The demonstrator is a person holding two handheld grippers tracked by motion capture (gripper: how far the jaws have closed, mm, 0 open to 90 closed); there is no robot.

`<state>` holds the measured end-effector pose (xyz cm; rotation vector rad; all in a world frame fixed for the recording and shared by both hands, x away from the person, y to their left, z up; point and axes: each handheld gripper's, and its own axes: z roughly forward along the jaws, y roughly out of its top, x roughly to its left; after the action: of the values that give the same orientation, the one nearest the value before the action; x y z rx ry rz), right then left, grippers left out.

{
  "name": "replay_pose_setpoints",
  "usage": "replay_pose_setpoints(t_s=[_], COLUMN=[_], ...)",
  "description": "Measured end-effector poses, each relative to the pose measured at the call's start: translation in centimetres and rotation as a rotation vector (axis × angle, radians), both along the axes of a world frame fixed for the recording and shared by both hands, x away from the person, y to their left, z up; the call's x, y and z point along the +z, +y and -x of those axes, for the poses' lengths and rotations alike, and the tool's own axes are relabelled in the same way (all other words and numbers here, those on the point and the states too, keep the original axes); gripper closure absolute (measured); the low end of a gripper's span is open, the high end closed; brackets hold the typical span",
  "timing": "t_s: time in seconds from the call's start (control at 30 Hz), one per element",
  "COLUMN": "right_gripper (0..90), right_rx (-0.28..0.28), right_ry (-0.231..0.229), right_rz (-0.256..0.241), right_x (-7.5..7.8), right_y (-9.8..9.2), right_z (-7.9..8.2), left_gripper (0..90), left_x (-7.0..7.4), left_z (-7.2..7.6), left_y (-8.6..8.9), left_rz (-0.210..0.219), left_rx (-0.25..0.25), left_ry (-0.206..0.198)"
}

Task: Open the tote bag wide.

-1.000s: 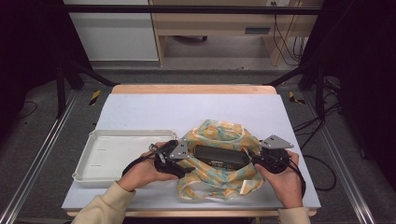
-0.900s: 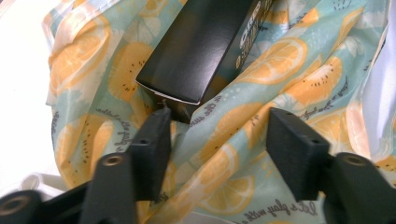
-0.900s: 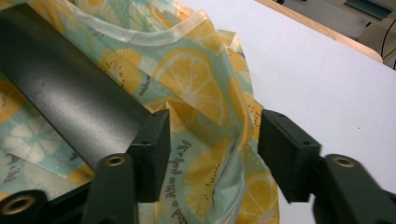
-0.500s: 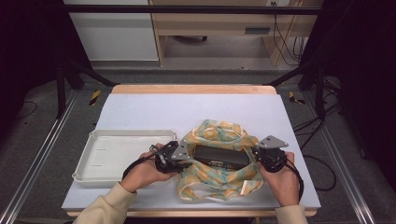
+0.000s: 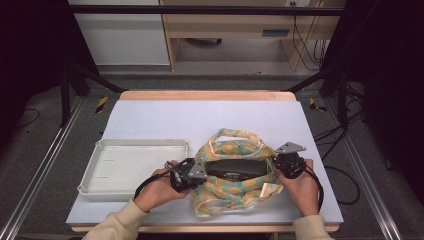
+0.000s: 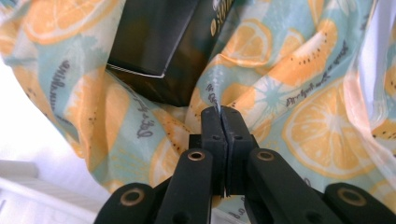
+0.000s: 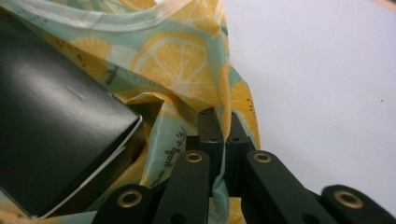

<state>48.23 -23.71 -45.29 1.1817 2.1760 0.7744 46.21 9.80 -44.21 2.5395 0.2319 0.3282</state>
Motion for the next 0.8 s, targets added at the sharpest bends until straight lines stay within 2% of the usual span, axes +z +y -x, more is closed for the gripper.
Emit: replay_pose_setpoints(t_s=[0.27,0.8], right_gripper=[90.0,90.0], right_rx=[-0.020,-0.044], right_ry=[0.064,0.086], right_rz=[0.044,0.044], right_x=[-1.0,-1.4], right_y=[-0.3,-0.5], right_z=[-0.5,-0.3], left_gripper=[90.0,90.0], left_x=[-0.4,-0.2], left_z=[0.3,0.2], left_y=[-0.2,0.3], left_rz=[-0.045,-0.087], left_rx=[-0.018,-0.015], left_ry=[-0.001,-0.013])
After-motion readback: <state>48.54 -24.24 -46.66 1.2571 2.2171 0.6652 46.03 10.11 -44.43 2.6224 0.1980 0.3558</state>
